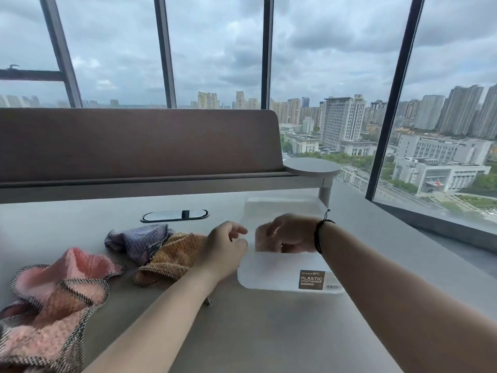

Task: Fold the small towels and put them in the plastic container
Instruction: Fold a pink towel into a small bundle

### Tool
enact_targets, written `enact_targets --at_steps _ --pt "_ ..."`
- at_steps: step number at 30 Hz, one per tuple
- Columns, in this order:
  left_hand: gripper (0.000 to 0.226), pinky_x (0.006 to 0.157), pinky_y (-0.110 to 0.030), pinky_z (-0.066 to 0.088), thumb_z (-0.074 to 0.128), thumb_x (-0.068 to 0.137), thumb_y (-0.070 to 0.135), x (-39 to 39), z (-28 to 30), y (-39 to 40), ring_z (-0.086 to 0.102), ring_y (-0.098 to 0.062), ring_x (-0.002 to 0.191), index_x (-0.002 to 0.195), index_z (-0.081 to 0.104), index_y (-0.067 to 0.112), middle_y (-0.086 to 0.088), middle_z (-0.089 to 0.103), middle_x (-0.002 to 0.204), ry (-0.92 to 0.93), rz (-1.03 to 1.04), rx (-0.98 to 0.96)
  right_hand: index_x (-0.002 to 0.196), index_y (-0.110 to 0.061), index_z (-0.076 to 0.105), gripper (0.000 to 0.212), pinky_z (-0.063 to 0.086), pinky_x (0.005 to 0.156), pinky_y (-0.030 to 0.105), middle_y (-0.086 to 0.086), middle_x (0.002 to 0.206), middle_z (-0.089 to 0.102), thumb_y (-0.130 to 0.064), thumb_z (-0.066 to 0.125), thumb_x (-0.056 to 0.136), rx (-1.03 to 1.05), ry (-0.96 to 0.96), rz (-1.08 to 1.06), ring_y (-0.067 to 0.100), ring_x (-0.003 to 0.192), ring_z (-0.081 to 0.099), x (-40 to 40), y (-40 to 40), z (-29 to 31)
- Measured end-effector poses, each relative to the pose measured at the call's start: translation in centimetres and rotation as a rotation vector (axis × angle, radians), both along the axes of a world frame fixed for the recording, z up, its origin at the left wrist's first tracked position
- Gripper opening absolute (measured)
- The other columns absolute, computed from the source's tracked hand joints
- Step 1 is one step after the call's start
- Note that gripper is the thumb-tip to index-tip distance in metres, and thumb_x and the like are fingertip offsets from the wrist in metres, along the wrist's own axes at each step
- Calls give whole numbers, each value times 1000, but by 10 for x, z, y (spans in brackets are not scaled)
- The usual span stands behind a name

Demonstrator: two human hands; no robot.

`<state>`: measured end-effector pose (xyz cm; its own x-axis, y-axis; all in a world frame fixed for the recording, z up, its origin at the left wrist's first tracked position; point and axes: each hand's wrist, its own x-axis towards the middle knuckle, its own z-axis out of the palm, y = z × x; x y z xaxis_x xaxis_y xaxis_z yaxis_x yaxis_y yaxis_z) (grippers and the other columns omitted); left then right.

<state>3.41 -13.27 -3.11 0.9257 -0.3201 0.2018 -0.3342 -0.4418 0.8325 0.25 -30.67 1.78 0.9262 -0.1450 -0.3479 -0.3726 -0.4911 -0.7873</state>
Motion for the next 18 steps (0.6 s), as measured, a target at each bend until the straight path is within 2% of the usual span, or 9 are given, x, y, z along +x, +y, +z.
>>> enact_targets --at_steps 2,4,5,7,9,11,15,16,18 --pt "16 69 -27 47 59 87 21 -2 -3 3 62 -19 78 101 65 27 0 65 105 17 -13 -32 119 7 61 46 50 102 38 6 88 66 26 47 79 15 68 65 20 87 66 10 5 -6" --pt "17 67 -27 49 60 86 32 -8 -4 7 66 -16 69 102 65 29 3 64 101 7 -30 -30 109 2 64 40 49 104 38 6 92 68 25 48 80 49 104 97 24 103 67 20 7 -12" --pt "16 65 -26 49 60 87 33 -12 -4 9 67 -14 62 102 64 29 4 64 100 1 -36 -31 102 -2 65 38 51 102 35 5 91 69 25 49 81 65 123 115 22 102 68 21 9 -14" --pt "12 60 -22 47 62 90 31 -19 -4 11 68 -10 53 102 64 28 4 66 98 -5 -49 -41 94 -13 64 39 53 84 22 0 83 66 21 49 84 25 163 163 14 82 65 23 12 -14" --pt "10 59 -22 48 64 91 29 -23 -3 13 69 -11 54 100 64 27 1 68 92 22 -66 -80 94 -25 63 40 42 70 20 -3 81 59 13 52 86 -111 192 222 17 80 49 23 14 -13" --pt "7 62 -25 50 64 91 27 -27 -3 14 71 -17 58 98 65 26 -3 65 89 92 -77 -150 97 -32 61 38 39 73 24 -2 86 57 4 55 86 -204 213 251 20 86 42 23 15 -13" --pt "6 56 -19 52 61 92 21 -32 -7 15 72 -22 59 95 66 25 -4 61 90 151 -68 -228 121 -34 55 39 49 84 31 -1 93 57 -16 62 86 -425 189 283 21 84 53 24 19 -15" --pt "6 56 -18 53 61 92 20 -33 -7 15 72 -22 59 95 66 24 -4 60 89 153 -75 -238 123 -32 54 39 51 79 30 -1 90 56 -19 61 87 -480 170 297 20 81 53 23 21 -15" --pt "5 62 -27 60 62 92 16 -34 -8 16 68 -17 61 95 66 19 -1 59 83 163 -98 -268 120 -25 56 32 42 62 26 1 83 49 -20 58 88 -527 139 329 20 73 45 20 26 -15"
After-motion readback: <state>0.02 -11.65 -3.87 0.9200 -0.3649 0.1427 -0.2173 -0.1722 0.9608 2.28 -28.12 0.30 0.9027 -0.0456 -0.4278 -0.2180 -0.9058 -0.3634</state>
